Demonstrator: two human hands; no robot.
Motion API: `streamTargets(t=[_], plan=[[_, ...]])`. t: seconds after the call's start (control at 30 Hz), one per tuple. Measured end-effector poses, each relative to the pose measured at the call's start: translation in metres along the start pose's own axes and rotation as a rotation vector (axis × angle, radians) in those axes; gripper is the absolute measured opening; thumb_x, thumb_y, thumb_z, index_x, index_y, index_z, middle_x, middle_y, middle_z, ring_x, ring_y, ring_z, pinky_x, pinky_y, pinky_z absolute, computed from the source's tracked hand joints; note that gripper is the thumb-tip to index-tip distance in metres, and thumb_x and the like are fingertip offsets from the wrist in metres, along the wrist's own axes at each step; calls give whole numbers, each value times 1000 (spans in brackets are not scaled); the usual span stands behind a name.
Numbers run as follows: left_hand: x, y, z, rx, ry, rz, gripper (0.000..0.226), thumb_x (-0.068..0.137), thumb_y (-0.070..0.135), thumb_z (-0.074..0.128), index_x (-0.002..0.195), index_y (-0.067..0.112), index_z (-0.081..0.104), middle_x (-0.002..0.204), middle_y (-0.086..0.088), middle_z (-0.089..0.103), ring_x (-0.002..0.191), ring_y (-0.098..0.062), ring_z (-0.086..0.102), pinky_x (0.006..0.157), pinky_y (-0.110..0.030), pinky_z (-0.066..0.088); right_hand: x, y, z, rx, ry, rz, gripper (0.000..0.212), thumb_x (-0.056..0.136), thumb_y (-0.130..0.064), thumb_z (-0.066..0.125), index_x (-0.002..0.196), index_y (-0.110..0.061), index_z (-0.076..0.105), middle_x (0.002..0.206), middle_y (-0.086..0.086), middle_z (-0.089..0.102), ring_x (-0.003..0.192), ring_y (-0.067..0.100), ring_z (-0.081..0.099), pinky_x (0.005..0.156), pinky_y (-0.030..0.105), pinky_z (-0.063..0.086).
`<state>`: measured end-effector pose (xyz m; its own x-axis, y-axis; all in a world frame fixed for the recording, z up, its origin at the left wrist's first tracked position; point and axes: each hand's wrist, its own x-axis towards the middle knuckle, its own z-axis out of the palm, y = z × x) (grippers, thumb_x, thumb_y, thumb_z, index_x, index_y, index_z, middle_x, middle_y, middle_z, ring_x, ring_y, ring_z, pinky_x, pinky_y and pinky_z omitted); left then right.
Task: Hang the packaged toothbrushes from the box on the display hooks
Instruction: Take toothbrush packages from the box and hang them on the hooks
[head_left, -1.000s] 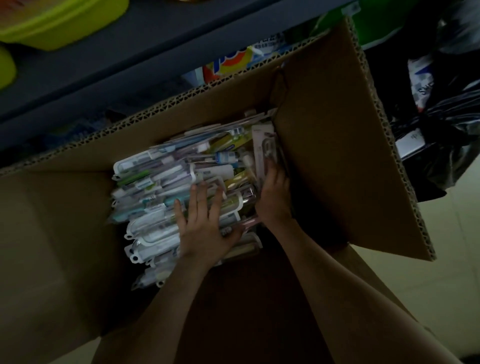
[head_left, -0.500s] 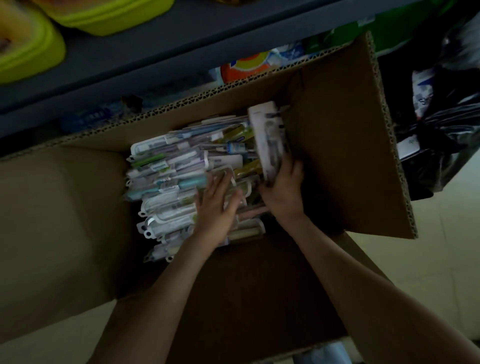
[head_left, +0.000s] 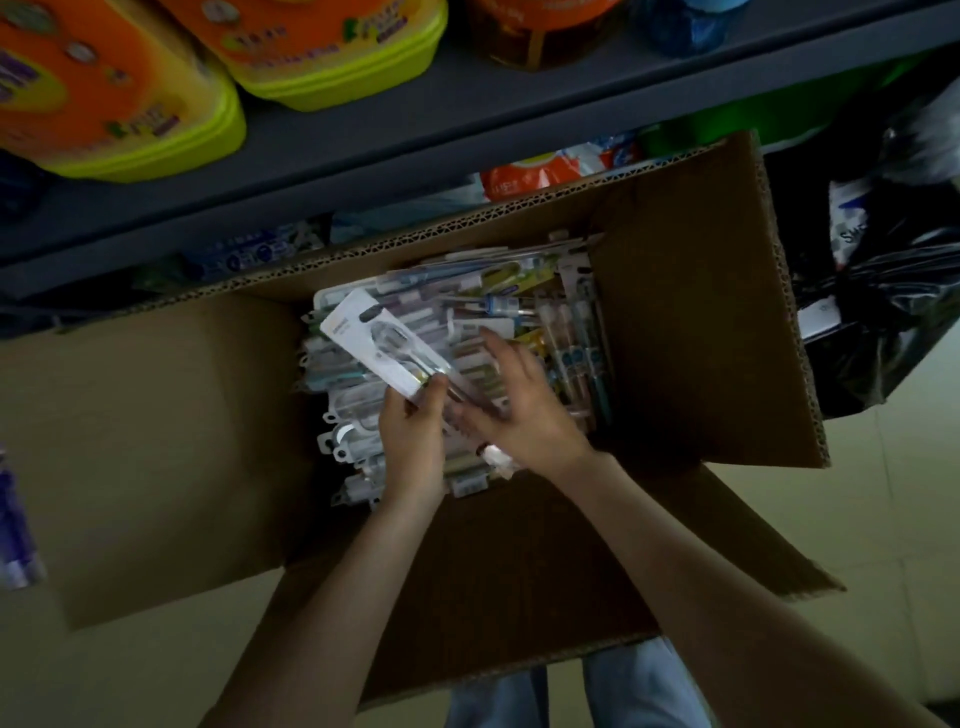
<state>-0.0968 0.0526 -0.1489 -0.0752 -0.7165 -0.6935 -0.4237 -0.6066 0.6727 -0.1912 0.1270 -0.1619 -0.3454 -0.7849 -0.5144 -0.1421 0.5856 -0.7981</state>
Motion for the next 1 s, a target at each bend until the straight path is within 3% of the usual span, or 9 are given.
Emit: streamTargets(t=[0.1, 0.2, 0.3, 0.43, 0.6, 0.73, 0.87, 0.93, 1.0], plan=[[6, -10, -20, -73, 28, -106, 13, 94, 14, 60, 102, 24, 63, 103, 0, 69, 97, -18, 67, 91, -42, 53, 19, 7, -9, -3, 122, 82, 63, 97, -39, 50, 151, -27, 19, 151, 0, 23, 137, 16, 26, 106, 33, 30], [15, -20, -32, -153, 58, -174, 21, 93, 10, 61, 114, 15, 61, 108, -4, 67, 104, -25, 65, 92, -44, 53, 56, 24, -17, -337, 231, 51, 65, 93, -23, 56, 149, -10, 25, 150, 13, 27, 138, 29, 25, 113, 43, 28], [27, -29, -39, -213, 102, -238, 30, 93, 10, 61, 122, 14, 56, 118, -9, 65, 106, -25, 64, 94, -47, 52, 95, 33, -27, -565, 198, 69, 82, 84, -17, 64, 151, -9, 17, 157, 14, 15, 145, 31, 13, 117, 44, 20], [38, -37, -42, -243, 110, -269, 27, 93, 14, 61, 120, 14, 57, 117, -9, 66, 106, -24, 65, 96, -49, 51, 123, 38, -27, -684, 97, 225, 99, 83, -17, 67, 153, -18, -3, 160, 11, 6, 146, 30, 6, 118, 46, 13], [42, -39, -41, -257, 78, -275, 21, 93, 11, 61, 112, 21, 59, 115, -7, 67, 105, -23, 66, 96, -50, 51, 122, 45, -24, -878, 3, 339, 90, 87, -21, 63, 153, -19, 2, 156, 15, 10, 143, 34, 9, 113, 49, 14], [45, -39, -36, -234, 47, -271, 29, 94, 12, 60, 122, 14, 56, 116, -6, 66, 107, -20, 64, 99, -46, 49, 119, 45, -22, -846, 59, 304, 79, 84, -16, 63, 149, -18, 17, 154, 13, 14, 141, 32, 12, 113, 46, 14], [49, -42, -31, -218, 35, -285, 32, 94, 13, 61, 125, 12, 51, 115, -7, 65, 103, -19, 64, 95, -44, 52, 124, 46, -16, -687, 12, 257, 80, 83, -7, 65, 147, -9, 17, 154, 14, 17, 141, 32, 19, 113, 41, 21], [52, -43, -30, -213, 33, -298, 28, 94, 13, 60, 120, 10, 51, 111, -8, 65, 98, -19, 65, 89, -41, 55, 127, 50, -16, -546, 5, 304, 80, 83, -4, 66, 146, -10, 17, 147, 16, 29, 131, 37, 34, 101, 42, 36], [54, -41, -30, -201, 9, -298, 13, 95, 13, 58, 107, 13, 55, 101, -5, 66, 92, -18, 66, 80, -36, 56, 127, 48, -14, -472, -10, 319, 88, 85, -1, 63, 150, -18, 6, 128, 20, 44, 105, 36, 51, 78, 39, 47]])
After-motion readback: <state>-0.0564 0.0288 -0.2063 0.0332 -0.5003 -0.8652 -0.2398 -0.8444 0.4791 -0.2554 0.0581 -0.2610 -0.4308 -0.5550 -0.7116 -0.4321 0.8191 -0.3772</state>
